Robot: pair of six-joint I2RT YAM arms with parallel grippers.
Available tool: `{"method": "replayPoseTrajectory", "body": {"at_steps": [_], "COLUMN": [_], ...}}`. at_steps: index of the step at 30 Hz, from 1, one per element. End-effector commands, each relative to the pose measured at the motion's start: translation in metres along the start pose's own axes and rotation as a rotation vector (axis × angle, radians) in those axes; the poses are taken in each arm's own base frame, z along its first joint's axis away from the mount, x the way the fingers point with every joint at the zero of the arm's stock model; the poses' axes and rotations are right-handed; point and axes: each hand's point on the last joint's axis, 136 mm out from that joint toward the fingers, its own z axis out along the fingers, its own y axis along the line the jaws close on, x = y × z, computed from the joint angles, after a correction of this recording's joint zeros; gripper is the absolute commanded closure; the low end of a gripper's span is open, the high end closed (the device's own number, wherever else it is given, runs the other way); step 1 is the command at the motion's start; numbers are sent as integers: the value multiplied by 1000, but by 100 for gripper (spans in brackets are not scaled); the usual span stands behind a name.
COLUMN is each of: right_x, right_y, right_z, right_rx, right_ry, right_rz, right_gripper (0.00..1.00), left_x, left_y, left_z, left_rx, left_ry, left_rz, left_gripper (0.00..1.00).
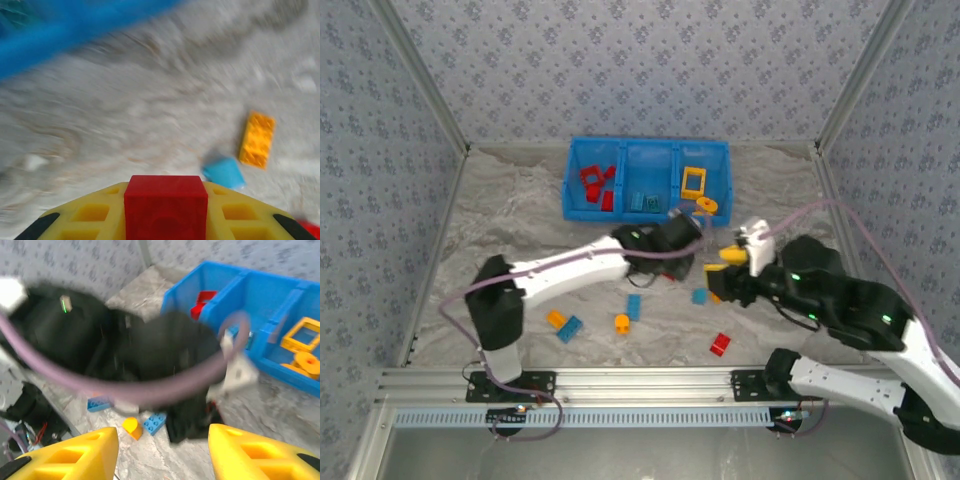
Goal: Sort the legos into containers by color
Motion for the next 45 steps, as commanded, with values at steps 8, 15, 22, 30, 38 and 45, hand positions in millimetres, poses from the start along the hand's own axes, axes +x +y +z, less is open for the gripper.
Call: {"method": "replayPoseTrajectory", "body": {"at_steps": [8, 15, 22, 30, 38, 45], "right_x": [-66, -85, -103, -94, -78, -63], "right_y": [65, 54, 42, 28, 20, 13], "right_z": [110, 179, 217, 228, 223, 221], "right_rx": [-118, 119, 181, 166, 167, 174], "right_ry": [-216, -324, -358, -325, -299, -269], "right_rz": [-212, -314, -273, -202, -169, -149], "right_gripper": [45, 42, 38, 38, 38, 36], "left_x": [-47, -89, -101, -89, -72, -68], "left_y": [156, 228, 275, 306, 324, 321], "left_z": [-7, 21, 58, 85, 92, 90], "left_rx": [-132, -251, -395, -544, -669, -681], "left_ry": [-87, -119, -62, 0, 78, 96], "left_rz": [-231, -290, -319, -321, -316, -318], "left_gripper": [73, 75, 78, 78, 75, 53]}}
